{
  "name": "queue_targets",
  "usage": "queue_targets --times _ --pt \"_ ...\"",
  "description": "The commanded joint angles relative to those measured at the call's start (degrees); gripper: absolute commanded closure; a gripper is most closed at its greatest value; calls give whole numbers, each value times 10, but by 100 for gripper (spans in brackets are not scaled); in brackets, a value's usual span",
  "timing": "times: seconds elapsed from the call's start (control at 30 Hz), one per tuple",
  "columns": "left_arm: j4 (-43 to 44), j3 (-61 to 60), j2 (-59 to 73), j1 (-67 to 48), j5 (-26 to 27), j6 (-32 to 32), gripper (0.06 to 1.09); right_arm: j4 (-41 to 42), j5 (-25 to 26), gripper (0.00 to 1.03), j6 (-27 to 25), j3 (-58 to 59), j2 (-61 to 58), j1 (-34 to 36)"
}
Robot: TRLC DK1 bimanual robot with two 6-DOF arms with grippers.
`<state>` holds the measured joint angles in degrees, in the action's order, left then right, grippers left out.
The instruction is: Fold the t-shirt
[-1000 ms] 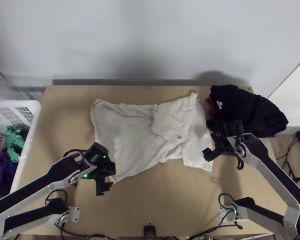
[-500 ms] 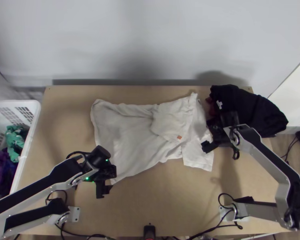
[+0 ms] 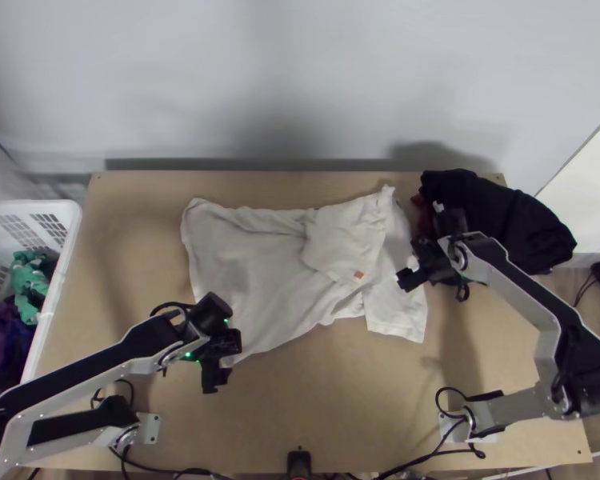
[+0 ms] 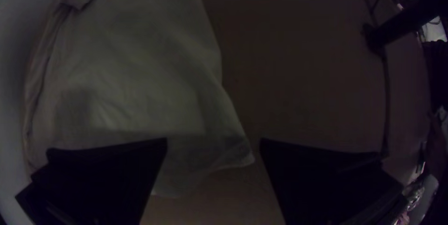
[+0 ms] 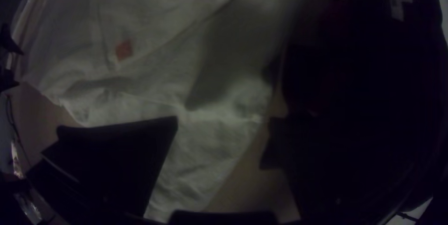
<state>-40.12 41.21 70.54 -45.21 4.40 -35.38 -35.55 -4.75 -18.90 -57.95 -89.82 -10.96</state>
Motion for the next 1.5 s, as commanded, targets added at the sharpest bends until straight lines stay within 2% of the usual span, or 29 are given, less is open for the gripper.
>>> queue_targets --times 0.0,0.2,0.23,0.33,0.57,0.6,0.7,0.8,0.83,0.93,1.03,1.17,1.33,1.47 --pt "24 -13 18 3 -6 2 14 3 -1 16 4 -16 -45 -4" --pt "37 -24 17 1 -10 7 14 8 -1 16 8 -7 -62 -2" --pt "41 -25 18 0 -10 7 14 12 -1 18 7 -6 -65 -1" --pt "49 -30 19 0 -13 9 17 24 -7 33 8 -4 -66 2" --pt "59 -39 20 -1 -13 15 19 34 -10 34 9 -7 -74 3" --pt "60 -40 19 -1 -13 15 20 36 -10 36 10 -7 -75 3" --pt "64 -45 19 -1 -13 16 21 58 -10 56 11 -3 -75 2" --pt "65 -47 19 -4 -13 16 37 63 -10 59 13 -4 -79 1" --pt "65 -48 19 -4 -13 16 45 64 -10 62 12 -3 -81 0" --pt "65 -52 18 -4 -13 15 68 88 -10 84 11 3 -82 -3" --pt "70 -56 13 -4 -14 13 82 99 -10 97 6 4 -83 -5" --pt "80 -65 -8 -4 -13 -1 104 104 -10 100 7 4 -90 -6" --pt "61 -38 -67 42 -13 2 105 77 -10 100 13 -1 -42 -9" --pt "-15 31 -140 112 21 5 105 19 -17 100 23 -15 65 -8"
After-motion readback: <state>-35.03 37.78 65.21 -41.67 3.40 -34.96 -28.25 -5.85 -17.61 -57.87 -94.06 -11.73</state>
